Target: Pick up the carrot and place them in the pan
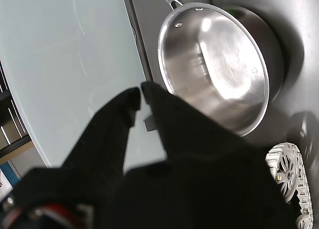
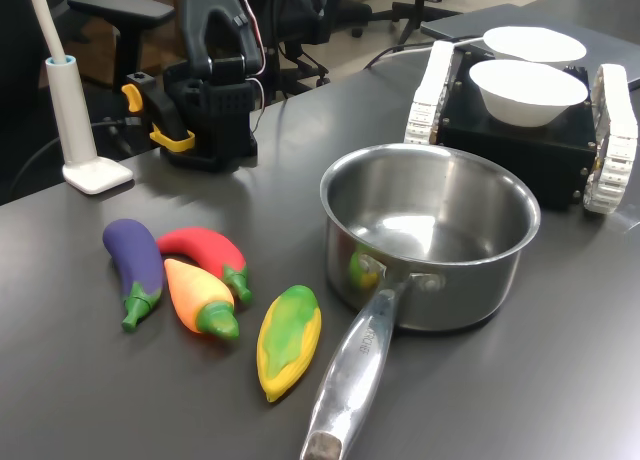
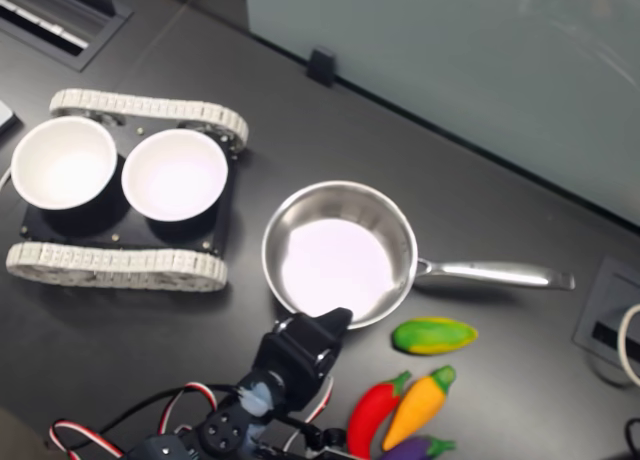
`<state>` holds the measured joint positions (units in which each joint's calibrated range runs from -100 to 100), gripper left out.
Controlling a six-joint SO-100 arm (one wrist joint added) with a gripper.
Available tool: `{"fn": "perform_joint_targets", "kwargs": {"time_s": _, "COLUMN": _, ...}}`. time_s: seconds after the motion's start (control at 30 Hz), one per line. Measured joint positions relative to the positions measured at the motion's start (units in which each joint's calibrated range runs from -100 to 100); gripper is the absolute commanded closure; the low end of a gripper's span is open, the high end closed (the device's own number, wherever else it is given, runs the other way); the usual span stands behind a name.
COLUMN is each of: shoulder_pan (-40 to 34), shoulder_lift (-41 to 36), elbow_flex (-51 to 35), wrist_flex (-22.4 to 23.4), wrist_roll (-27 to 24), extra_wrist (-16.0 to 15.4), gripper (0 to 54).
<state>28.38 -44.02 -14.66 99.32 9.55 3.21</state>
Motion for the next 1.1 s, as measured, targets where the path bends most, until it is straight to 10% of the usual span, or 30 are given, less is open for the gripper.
{"fn": "perform_joint_targets", "kwargs": {"time_s": 1.1, "shoulder_pan": 14.30, "shoulder_lift": 16.75, "elbow_flex": -7.15, "wrist_flex": 0.00, "wrist_roll": 8.99, "extra_wrist": -4.04, "gripper": 33.2}}
